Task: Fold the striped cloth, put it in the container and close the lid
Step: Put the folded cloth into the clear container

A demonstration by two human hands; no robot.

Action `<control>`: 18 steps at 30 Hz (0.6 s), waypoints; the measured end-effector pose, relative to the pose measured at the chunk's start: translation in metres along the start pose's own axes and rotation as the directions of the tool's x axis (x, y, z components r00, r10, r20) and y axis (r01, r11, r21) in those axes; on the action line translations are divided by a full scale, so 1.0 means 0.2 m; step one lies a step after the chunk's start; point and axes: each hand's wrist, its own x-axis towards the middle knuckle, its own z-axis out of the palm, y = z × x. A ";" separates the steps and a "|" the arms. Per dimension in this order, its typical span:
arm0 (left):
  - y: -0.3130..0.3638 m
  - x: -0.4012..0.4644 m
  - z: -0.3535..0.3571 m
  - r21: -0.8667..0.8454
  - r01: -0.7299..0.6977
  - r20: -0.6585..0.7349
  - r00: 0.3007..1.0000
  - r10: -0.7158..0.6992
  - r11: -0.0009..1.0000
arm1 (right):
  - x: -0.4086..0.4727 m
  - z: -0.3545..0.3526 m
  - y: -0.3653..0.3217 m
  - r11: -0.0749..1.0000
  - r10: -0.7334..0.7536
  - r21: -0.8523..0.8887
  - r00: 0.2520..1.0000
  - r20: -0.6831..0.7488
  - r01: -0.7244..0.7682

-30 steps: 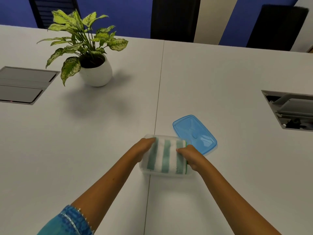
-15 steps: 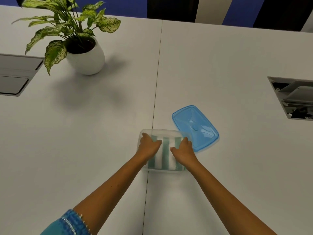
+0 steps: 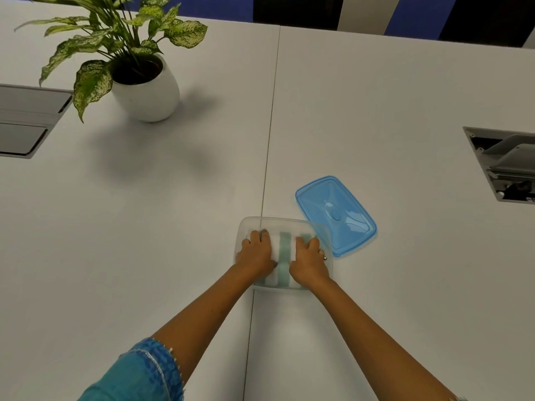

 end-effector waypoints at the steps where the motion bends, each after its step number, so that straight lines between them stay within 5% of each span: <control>1: 0.00 0.01 0.00 0.002 0.001 0.014 1.000 -0.001 1.000 | 0.00 0.00 0.00 1.000 0.006 0.006 1.000 0.003 -0.006; 4: 0.01 0.01 -0.01 -0.013 0.002 0.029 1.000 -0.002 1.000 | 0.00 0.01 -0.01 1.000 0.016 0.025 1.000 0.006 -0.016; 7: -0.02 -0.02 -0.06 -0.081 -0.095 -0.099 0.991 0.086 0.992 | -0.03 -0.01 0.00 0.998 -0.002 0.065 0.998 -0.058 0.006; 10: -0.09 -0.08 -0.10 -0.305 -0.249 -0.357 0.925 0.132 0.919 | -0.09 -0.04 0.03 0.969 -0.054 0.207 0.932 -0.360 0.136; 14: -0.20 -0.15 -0.08 -0.285 -0.340 -0.649 0.756 0.080 0.896 | -0.15 -0.05 0.15 0.962 -0.075 0.156 0.762 -0.644 0.226; 18: -0.29 -0.18 -0.01 -0.478 -0.162 -0.471 0.877 -0.096 0.863 | -0.16 0.00 0.27 0.949 0.008 0.283 0.885 -0.466 0.141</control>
